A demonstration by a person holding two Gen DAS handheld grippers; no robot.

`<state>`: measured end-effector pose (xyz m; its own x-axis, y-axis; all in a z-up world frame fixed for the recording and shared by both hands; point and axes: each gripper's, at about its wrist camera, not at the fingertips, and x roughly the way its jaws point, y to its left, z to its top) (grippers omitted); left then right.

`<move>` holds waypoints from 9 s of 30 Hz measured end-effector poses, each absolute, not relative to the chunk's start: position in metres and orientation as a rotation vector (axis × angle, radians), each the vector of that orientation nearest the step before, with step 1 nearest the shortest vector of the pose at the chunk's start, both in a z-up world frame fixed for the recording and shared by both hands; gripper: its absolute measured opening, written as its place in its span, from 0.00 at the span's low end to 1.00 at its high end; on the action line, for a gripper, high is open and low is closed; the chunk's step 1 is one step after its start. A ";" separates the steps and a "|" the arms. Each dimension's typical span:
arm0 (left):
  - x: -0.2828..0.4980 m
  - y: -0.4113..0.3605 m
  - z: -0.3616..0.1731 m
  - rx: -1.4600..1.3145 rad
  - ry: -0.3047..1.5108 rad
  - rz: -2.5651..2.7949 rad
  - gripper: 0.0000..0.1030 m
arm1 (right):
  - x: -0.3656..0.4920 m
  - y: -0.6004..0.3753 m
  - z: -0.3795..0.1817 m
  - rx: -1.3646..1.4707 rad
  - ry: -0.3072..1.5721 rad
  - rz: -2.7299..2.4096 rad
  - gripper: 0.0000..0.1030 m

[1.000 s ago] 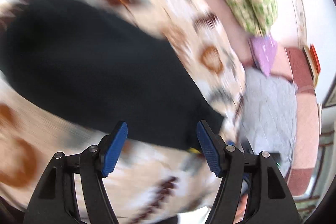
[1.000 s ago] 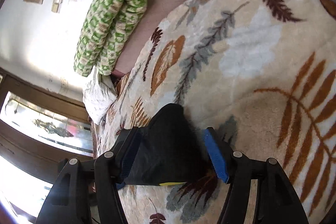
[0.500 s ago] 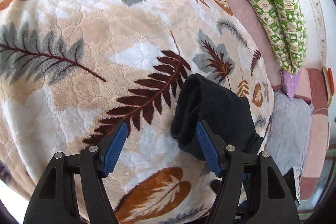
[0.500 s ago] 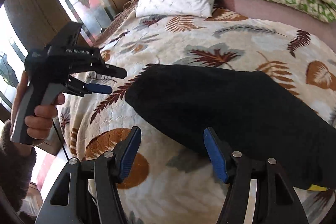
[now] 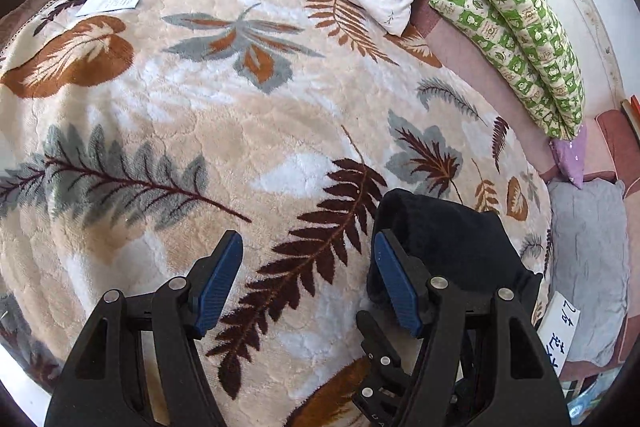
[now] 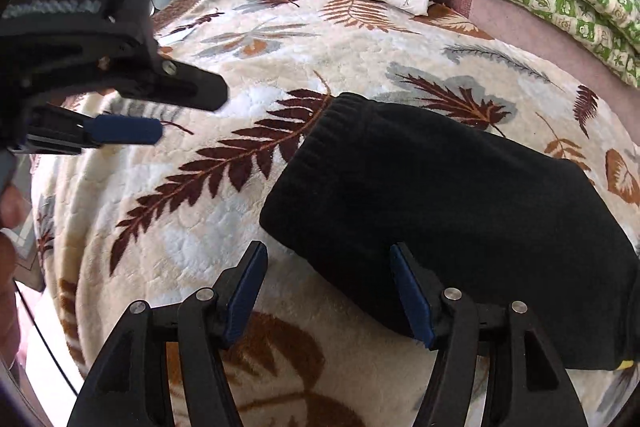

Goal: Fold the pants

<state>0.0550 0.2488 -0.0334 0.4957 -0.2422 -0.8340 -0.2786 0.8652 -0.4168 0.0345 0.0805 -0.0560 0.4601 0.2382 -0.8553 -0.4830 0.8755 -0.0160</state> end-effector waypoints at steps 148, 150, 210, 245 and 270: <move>0.165 0.135 -0.064 -0.295 1.295 -0.060 0.21 | 0.219 -0.119 -0.053 0.020 1.139 0.611 0.10; 0.160 0.144 -0.061 -0.367 1.298 -0.107 0.21 | 0.217 -0.115 -0.061 -0.003 1.135 0.596 0.14; 0.136 0.185 -0.093 -0.994 1.289 -0.425 0.47 | 0.038 0.055 -0.044 -0.255 0.750 0.541 0.22; 0.133 -0.069 0.027 -0.579 1.254 -0.520 0.26 | 0.002 -0.153 0.014 0.298 0.640 0.450 0.22; 0.158 -0.222 -0.008 -0.328 1.428 -0.537 0.34 | 0.019 -0.348 -0.098 1.079 0.708 0.405 0.35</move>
<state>0.1581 -0.2217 -0.0081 0.0543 -0.5349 -0.8432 0.1537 0.8389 -0.5222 0.0189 -0.3482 -0.0976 0.7154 0.6191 -0.3238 0.0350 0.4311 0.9016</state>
